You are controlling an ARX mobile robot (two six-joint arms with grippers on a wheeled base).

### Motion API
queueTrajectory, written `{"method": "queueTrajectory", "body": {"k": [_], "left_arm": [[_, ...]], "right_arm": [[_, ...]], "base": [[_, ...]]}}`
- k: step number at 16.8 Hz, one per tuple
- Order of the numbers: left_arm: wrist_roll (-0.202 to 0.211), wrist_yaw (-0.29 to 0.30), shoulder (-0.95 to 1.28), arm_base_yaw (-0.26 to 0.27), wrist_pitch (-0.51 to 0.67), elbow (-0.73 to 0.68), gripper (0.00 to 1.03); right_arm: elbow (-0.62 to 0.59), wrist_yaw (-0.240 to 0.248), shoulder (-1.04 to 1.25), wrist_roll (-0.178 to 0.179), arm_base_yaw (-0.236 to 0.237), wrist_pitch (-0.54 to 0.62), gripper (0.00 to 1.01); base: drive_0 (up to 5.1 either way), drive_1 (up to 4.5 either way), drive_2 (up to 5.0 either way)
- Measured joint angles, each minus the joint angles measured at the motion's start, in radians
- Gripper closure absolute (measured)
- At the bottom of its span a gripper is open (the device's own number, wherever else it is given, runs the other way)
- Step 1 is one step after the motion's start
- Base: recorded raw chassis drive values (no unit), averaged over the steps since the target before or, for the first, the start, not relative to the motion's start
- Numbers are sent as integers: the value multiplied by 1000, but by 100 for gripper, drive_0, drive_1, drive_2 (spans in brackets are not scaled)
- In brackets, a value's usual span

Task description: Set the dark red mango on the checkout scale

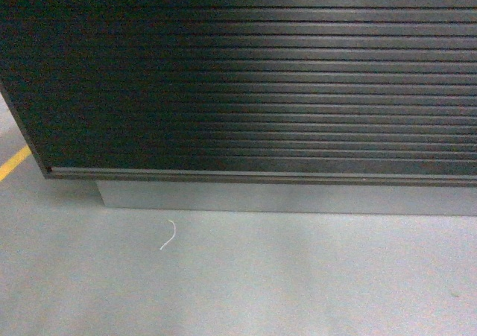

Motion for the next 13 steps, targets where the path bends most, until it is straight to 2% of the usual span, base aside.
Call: {"method": "queueTrajectory", "body": {"k": [13], "left_arm": [[0, 0, 0, 0, 0, 0, 5]], "right_arm": [[0, 0, 0, 0, 0, 0, 3]], "base": [[-7, 183, -197]]}}
